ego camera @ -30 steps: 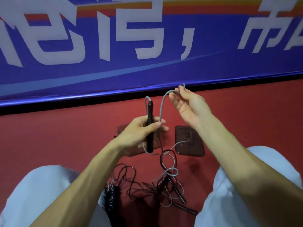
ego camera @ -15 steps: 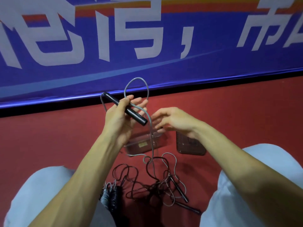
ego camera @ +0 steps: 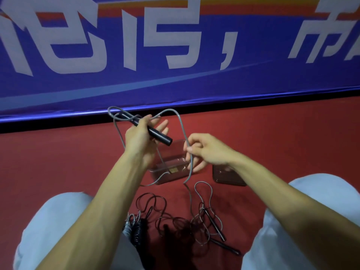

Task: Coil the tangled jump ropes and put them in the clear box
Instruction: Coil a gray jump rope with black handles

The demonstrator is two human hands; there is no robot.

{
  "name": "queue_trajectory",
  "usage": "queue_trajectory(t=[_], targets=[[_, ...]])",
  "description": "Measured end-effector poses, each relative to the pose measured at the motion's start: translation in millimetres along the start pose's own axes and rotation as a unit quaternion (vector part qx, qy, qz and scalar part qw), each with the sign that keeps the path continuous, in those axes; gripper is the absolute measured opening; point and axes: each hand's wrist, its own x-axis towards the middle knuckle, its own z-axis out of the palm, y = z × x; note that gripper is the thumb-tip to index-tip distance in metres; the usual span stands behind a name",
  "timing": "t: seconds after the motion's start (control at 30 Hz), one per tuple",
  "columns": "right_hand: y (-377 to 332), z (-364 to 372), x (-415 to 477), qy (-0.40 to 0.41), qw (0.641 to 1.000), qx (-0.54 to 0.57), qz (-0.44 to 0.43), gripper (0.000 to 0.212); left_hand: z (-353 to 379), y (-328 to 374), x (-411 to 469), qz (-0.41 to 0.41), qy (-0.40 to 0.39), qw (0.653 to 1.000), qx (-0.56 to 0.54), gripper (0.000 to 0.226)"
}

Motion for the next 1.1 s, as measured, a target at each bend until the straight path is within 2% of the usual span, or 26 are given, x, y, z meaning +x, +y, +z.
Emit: queue_trajectory(t=[0.17, 0.23, 0.33, 0.43, 0.53, 0.67, 0.8, 0.9, 1.0, 1.1], targets=[[-14.0, -17.8, -3.2, 0.098, 0.982, 0.156, -0.029, 0.016, 1.6, -18.6, -6.6, -0.077, -0.047, 0.977, 0.192, 0.011], [-19.3, -25.9, -4.1, 0.127, 0.961, 0.243, -0.038, 0.017, 2.5, -23.9, -11.6, -0.069, -0.087, 0.952, 0.286, 0.015], [-22.7, -35.4, -3.4, 0.161, 0.909, 0.383, -0.038, 0.016, 4.8, -28.4, -20.4, -0.055, -0.171, 0.902, 0.392, 0.018], [-22.0, -41.1, -2.1, 0.195, 0.848, 0.492, -0.030, 0.016, 7.2, -30.5, -26.8, -0.082, -0.217, 0.891, 0.390, 0.022], [-20.9, -46.3, -1.0, 0.220, 0.798, 0.560, -0.014, 0.016, 9.6, -29.8, -32.3, -0.100, -0.237, 0.895, 0.364, 0.022], [-20.0, -49.1, 1.3, 0.241, 0.774, 0.585, 0.000, 0.014, 12.7, -29.1, -35.2, -0.064, -0.222, 0.914, 0.334, 0.009], [-16.9, -49.6, 1.5, 0.246, 0.775, 0.581, 0.014, 0.013, 13.6, -26.4, -33.0, -0.068, -0.206, 0.940, 0.264, 0.015], [-11.9, -49.6, 1.4, 0.224, 0.802, 0.553, 0.027, 0.019, 17.3, -23.8, -33.0, -0.058, -0.187, 0.959, 0.205, 0.014], [-6.9, -44.9, 4.2, 0.183, 0.857, 0.480, 0.049, 0.019, 19.4, -20.7, -30.2, -0.060, -0.162, 0.978, 0.121, 0.013], [-4.2, -33.7, 7.0, 0.145, 0.937, 0.312, 0.061, 0.019, 19.0, -15.1, -25.8, -0.051, -0.146, 0.988, 0.022, 0.013]])
